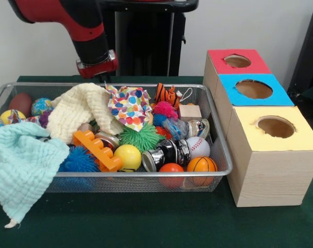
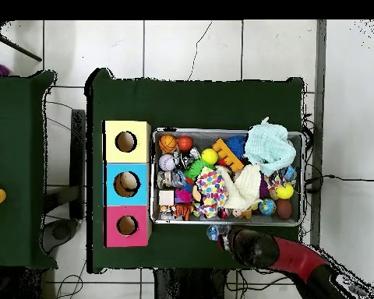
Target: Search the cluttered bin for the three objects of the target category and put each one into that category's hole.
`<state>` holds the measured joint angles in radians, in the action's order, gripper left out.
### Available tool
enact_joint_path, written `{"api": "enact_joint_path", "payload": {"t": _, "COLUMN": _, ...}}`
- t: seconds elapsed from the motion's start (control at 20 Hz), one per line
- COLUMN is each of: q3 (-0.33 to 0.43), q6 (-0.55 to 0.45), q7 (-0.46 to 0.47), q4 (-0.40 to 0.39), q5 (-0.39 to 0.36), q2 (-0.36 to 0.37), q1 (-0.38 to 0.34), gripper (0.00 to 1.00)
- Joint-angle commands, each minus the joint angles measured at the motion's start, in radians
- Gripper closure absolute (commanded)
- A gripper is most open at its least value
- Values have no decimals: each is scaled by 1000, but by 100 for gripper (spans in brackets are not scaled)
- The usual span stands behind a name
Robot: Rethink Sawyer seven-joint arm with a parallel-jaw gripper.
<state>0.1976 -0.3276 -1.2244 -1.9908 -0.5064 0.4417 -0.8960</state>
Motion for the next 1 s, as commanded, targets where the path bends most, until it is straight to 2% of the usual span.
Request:
{"api": "enact_joint_path", "payload": {"t": 0.05, "q3": -19, "q6": 79, "q7": -254, "q4": -72, "q5": 55, "q2": -62, "q1": 40, "gripper": 100}}
{"api": "enact_joint_path", "payload": {"t": 0.5, "q3": -30, "q6": 125, "q7": -259, "q4": -103, "q5": 93, "q2": -75, "q1": 62, "gripper": 100}}
{"api": "enact_joint_path", "payload": {"t": 1.0, "q3": -21, "q6": 162, "q7": -244, "q4": -85, "q5": 124, "q2": -129, "q1": 65, "gripper": 100}}
